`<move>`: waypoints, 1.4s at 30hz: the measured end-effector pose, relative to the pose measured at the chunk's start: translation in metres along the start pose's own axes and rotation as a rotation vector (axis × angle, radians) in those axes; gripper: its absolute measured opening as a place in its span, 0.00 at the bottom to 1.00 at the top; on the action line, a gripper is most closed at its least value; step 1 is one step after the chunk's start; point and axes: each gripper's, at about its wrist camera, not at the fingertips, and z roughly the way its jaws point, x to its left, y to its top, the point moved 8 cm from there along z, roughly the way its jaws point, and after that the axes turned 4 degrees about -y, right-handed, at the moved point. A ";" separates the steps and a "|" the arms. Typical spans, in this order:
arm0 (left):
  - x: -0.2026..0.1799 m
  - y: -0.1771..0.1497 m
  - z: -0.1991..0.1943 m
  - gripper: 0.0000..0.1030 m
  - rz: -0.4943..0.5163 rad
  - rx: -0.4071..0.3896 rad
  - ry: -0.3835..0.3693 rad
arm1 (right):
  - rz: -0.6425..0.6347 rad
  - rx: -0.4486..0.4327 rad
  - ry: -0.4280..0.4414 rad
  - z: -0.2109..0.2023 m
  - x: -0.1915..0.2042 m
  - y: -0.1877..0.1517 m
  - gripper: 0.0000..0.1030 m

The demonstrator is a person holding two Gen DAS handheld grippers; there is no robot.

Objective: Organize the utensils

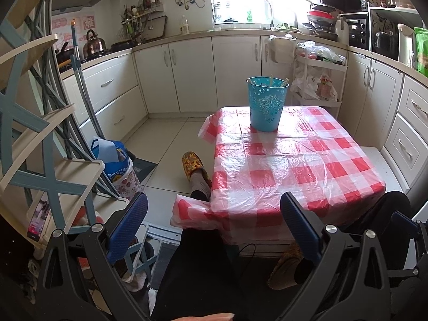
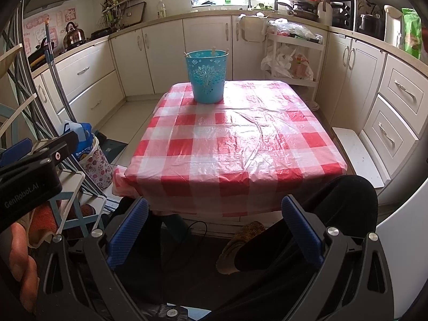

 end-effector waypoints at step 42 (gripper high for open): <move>-0.001 -0.003 0.004 0.93 0.002 0.008 -0.003 | 0.000 0.011 0.011 0.005 -0.002 -0.002 0.93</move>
